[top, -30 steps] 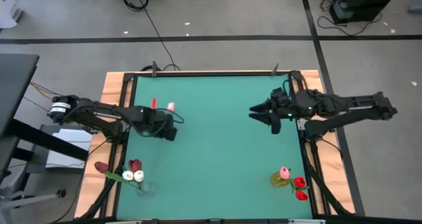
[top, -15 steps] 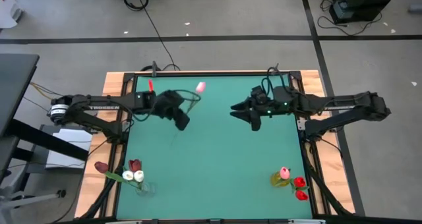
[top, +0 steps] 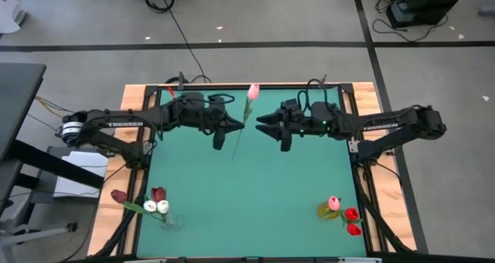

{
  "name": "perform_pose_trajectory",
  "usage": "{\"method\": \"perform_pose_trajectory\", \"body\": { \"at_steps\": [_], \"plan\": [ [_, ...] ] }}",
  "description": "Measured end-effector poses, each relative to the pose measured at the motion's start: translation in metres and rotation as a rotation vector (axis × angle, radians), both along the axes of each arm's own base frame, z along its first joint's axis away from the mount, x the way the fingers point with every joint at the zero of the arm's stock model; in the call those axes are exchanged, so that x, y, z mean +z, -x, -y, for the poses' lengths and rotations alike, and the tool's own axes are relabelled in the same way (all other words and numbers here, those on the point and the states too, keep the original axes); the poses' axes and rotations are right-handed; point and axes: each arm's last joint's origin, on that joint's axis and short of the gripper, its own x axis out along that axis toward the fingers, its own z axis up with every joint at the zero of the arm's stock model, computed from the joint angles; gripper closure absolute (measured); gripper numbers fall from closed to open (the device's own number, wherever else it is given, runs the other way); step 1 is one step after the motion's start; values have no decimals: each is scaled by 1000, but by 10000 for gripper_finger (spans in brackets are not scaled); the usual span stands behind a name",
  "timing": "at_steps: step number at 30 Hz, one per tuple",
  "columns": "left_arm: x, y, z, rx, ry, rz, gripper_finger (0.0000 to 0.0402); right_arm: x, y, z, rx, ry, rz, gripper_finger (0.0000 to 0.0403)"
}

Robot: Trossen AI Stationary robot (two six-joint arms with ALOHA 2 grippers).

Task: Sort flowers into vase by color
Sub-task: Put the pink flower into the yellow vase

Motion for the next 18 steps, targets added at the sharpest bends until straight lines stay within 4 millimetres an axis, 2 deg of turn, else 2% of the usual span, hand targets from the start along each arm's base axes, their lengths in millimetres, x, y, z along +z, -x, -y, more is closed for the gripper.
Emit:
{"method": "perform_pose_trajectory", "body": {
  "at_steps": [10, 15, 18],
  "plan": [
    [-9, -25, 5, -124, -45, 102, 397, -17, -13, 3, -25, 2, -63, 198],
    [-10, -27, 9, -145, -87, 109, 397, -16, -12, 4, -59, 9, -56, 201],
    [-10, -27, 10, -148, -89, 110, 397, -15, -12, 4, -50, 27, -46, 218]
  ]
}}
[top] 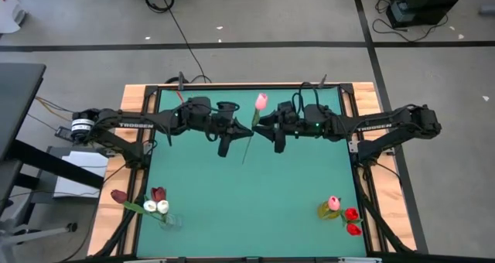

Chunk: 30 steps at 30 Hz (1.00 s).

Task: Sort flowers into vase by color
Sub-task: Put the pink flower into the yellow vase

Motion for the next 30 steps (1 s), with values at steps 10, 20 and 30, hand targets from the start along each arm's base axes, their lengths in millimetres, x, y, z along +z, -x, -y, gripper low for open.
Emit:
{"method": "perform_pose_trajectory", "body": {
  "at_steps": [10, 20, 30],
  "plan": [
    [1, -1, -2, 54, 9, 14, 387, 1, 1, 4, 74, 21, 5, 387],
    [5, 2, -4, 128, 3, 22, 281, 14, 28, -12, 38, 157, -104, 397],
    [21, 14, -1, 120, -3, 83, 250, 36, 114, -41, 149, 155, -258, 401]
  ]
}}
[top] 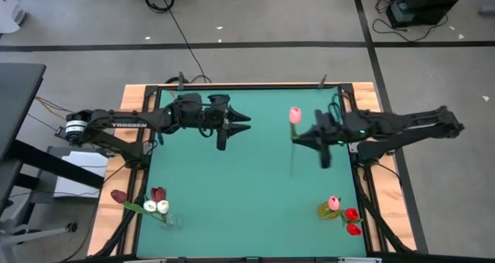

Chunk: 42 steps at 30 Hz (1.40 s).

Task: Sort flowers into vase by color
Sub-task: Put the pink flower into the yellow vase

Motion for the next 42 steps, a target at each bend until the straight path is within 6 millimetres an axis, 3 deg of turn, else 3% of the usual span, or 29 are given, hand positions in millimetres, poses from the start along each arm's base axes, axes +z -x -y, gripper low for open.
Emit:
{"method": "perform_pose_trajectory", "body": {
  "at_steps": [8, 16, 21, 30, 42],
  "plan": [
    [6, 4, 11, -23, 25, 17, 251, 6, 74, -11, 172, -127, -53, 402],
    [12, 3, 24, 3, 13, 73, 251, 10, 112, -10, 296, -203, -16, 403],
    [14, 3, 33, 6, 12, 90, 251, 10, 113, -14, 362, -199, -23, 403],
    [14, 3, 41, 36, 12, 92, 251, 5, 91, -37, 466, -125, -92, 403],
    [14, 3, 40, 63, 12, 92, 251, 12, 87, -49, 475, -82, 3, 403]
  ]
}}
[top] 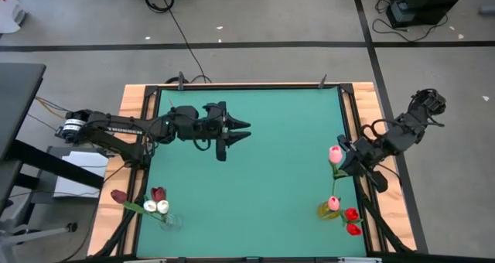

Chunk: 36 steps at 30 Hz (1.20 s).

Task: Sort flowers into vase by color
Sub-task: Put the pink flower into the yellow vase, then return to Home Position

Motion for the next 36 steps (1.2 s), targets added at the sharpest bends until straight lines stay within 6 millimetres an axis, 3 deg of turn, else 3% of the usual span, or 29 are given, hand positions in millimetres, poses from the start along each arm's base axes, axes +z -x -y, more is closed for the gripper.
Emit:
{"method": "perform_pose_trajectory", "body": {
  "at_steps": [14, 21, 28, 32, 36],
  "plan": [
    [0, 0, 4, -13, 0, -1, 251, -11, -3, -21, 88, 50, -88, 397],
    [0, 0, 3, 12, 4, -1, 251, -14, -2, -22, 67, -85, -222, 309],
    [0, 0, 3, 14, 12, -1, 250, -13, 4, -27, 229, -282, -406, 211],
    [-1, 0, 3, 13, 55, -2, 250, -11, 9, -26, 299, -339, -463, 193],
    [-5, 3, -2, 46, 170, -57, 250, -3, 14, -20, 292, -382, -383, 194]
  ]
}}
